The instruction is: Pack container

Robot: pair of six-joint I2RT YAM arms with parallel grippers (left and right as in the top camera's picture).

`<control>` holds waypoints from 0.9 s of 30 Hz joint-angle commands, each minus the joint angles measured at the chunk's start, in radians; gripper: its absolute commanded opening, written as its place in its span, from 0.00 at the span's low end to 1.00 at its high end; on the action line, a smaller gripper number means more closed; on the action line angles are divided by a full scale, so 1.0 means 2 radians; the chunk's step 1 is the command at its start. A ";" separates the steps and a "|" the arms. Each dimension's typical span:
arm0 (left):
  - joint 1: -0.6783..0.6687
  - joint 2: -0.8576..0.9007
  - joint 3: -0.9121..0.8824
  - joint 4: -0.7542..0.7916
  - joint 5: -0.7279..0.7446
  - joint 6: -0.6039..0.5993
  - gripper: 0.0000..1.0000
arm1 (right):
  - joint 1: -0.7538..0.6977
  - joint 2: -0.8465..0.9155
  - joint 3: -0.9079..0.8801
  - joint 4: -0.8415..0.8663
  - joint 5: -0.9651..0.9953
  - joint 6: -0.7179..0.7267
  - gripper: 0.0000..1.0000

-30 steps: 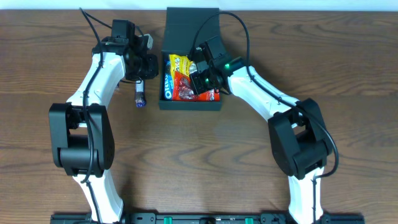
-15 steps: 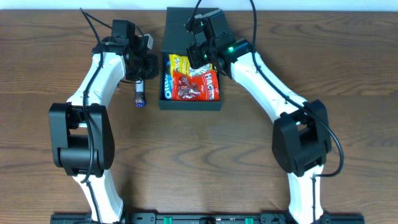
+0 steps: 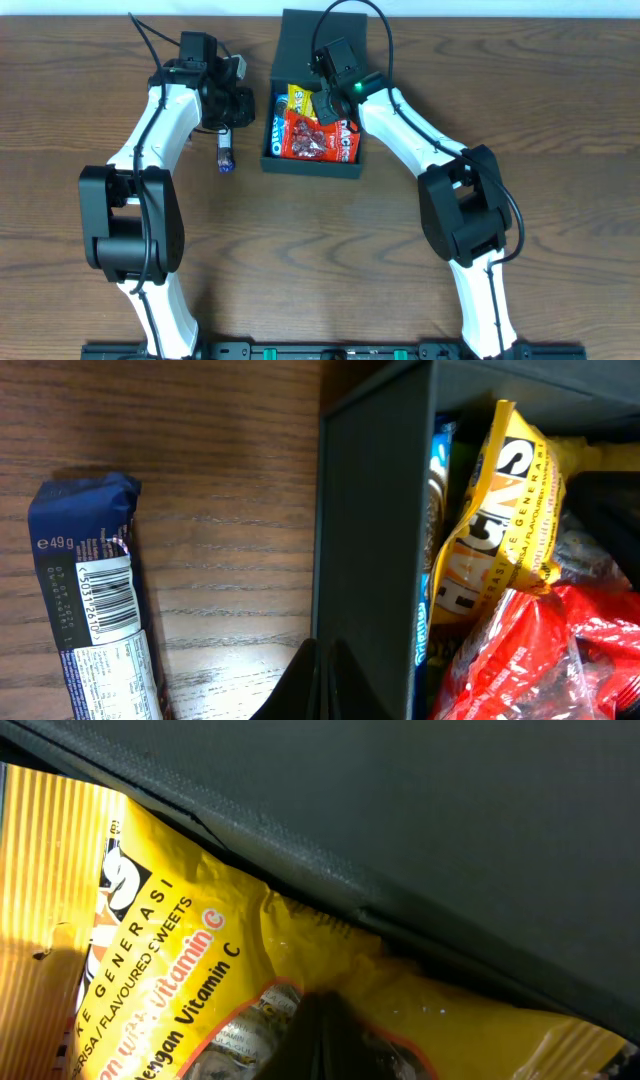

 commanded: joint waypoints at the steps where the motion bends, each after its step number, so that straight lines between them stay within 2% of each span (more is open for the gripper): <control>1: 0.001 0.006 0.005 0.000 0.002 -0.001 0.06 | -0.011 0.005 0.013 -0.008 0.040 -0.003 0.01; 7: 0.001 0.006 0.005 0.000 0.006 -0.006 0.06 | -0.013 -0.019 0.081 -0.014 -0.022 0.000 0.01; 12: 0.001 0.006 0.005 -0.001 0.006 -0.007 0.06 | -0.034 -0.054 0.091 -0.032 -0.019 0.046 0.01; 16: 0.001 0.006 0.004 -0.004 0.006 -0.006 0.06 | -0.083 -0.062 0.090 -0.106 -0.020 0.093 0.01; 22: 0.001 0.006 0.004 -0.006 0.006 -0.007 0.05 | -0.135 -0.061 0.057 -0.171 -0.031 0.131 0.01; 27: 0.001 0.006 0.004 -0.024 0.021 -0.006 0.06 | -0.134 -0.061 -0.013 -0.125 -0.119 0.121 0.01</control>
